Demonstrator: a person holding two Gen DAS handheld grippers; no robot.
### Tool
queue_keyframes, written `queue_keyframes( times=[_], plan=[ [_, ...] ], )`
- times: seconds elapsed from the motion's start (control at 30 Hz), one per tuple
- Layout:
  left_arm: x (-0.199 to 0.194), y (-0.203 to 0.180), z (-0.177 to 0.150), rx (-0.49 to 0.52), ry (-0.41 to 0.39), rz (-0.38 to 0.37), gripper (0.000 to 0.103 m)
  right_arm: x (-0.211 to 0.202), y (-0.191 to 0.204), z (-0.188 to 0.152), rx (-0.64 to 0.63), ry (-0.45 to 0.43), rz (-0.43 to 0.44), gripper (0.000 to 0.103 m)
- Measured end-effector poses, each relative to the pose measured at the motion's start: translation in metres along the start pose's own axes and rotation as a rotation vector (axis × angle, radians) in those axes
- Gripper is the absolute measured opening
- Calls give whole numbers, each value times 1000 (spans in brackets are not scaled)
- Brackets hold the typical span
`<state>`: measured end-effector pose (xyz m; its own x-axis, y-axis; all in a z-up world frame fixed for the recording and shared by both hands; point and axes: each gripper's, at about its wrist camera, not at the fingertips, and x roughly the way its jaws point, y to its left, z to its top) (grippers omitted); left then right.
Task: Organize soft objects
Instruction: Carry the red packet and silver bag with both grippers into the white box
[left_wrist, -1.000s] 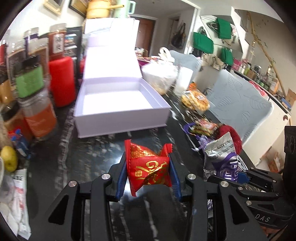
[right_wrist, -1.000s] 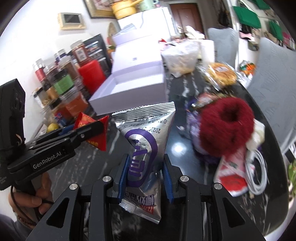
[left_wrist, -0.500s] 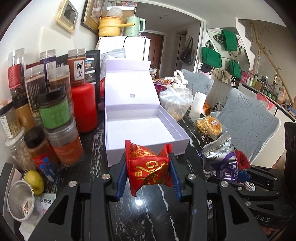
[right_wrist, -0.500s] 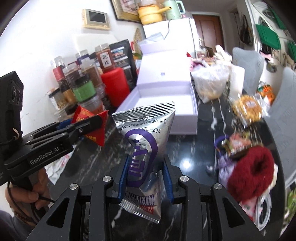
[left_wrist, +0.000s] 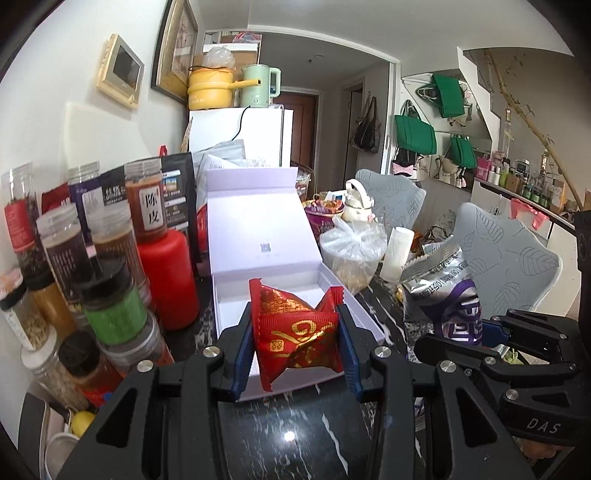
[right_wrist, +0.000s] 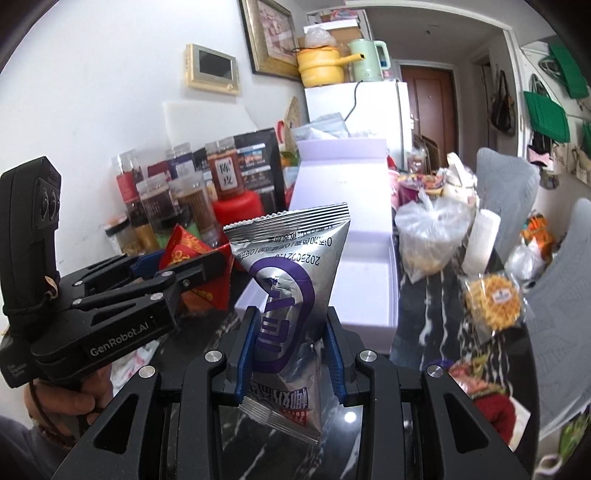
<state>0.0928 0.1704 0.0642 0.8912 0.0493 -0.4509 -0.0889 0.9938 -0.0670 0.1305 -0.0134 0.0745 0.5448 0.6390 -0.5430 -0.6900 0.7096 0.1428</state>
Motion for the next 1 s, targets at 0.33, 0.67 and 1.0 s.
queue_keyframes(
  times=[0.33,0.67,1.0],
  plan=[
    [25,9,37,26,-48,-1,40,19,-11,47,-27,-57,-35,33],
    [68,30,69,24,-65,37,40,58,-25,85,-5,-73,-37,33],
    [124,40,82,54,-14,66,40,103,-45,109,20,-74,-62,33]
  ],
)
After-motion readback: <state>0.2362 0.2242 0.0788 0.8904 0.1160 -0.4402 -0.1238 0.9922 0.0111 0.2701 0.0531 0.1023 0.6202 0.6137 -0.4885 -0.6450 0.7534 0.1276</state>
